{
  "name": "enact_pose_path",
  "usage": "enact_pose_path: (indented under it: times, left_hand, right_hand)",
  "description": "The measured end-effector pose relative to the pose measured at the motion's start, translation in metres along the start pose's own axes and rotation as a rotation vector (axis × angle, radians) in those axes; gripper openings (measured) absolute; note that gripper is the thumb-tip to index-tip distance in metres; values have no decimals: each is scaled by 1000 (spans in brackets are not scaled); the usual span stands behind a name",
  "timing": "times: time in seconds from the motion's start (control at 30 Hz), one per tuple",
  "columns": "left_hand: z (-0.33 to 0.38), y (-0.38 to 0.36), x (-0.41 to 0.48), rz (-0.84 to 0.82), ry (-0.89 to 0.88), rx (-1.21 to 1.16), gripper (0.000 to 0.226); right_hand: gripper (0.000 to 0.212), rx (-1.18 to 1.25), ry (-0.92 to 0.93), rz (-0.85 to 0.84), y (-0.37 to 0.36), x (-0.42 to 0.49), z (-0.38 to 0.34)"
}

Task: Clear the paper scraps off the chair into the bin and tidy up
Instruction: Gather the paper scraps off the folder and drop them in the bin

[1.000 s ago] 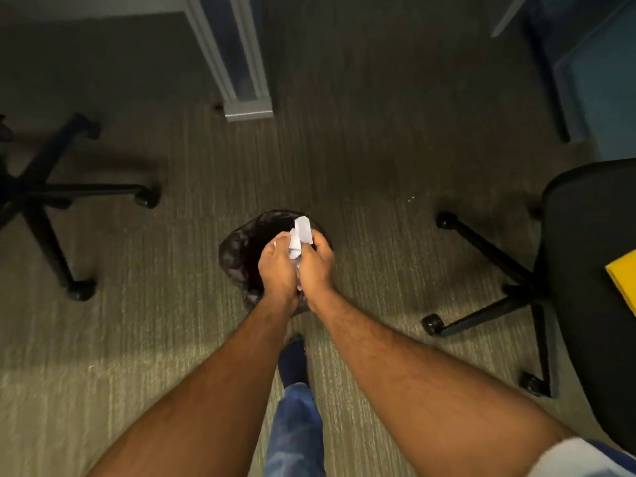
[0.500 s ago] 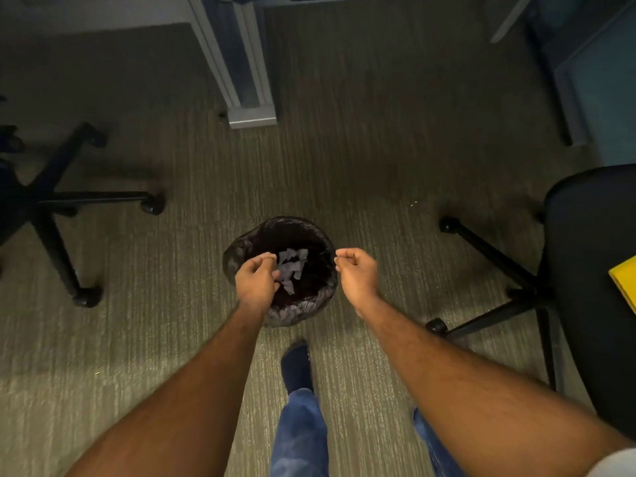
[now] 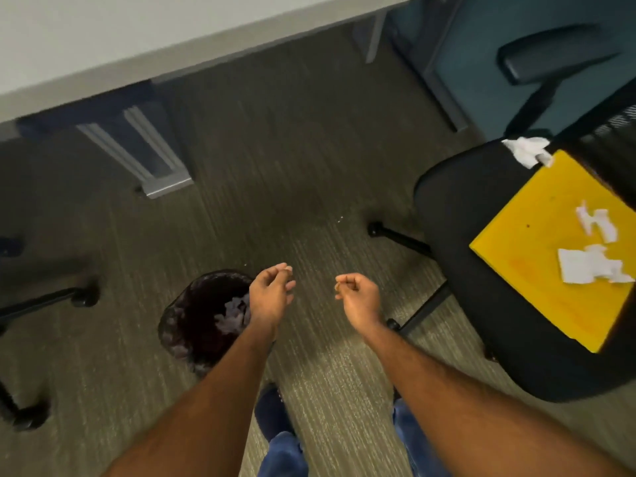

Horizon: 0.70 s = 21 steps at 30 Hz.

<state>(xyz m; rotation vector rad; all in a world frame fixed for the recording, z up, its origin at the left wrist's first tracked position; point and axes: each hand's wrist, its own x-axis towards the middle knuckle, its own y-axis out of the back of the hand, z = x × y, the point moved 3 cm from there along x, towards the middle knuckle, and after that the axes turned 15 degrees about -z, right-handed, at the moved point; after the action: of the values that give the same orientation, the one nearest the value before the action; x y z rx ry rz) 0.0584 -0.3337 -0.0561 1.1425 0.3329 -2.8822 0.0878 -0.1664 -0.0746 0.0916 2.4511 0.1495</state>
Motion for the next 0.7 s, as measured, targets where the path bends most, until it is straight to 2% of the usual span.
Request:
enact_pose_path:
  times: [0.27, 0.53, 0.7]
  left_hand:
    - [17, -114, -2, -141, 6, 134, 14]
    - [17, -227, -10, -270, 21, 209, 5]
    - [8, -286, -16, -366, 44, 229, 9]
  right_hand:
    - [15, 38, 64, 169, 112, -17, -19]
    - [14, 15, 167, 303, 215, -37, -27]
    - [13, -11, 152, 393, 274, -53, -18]
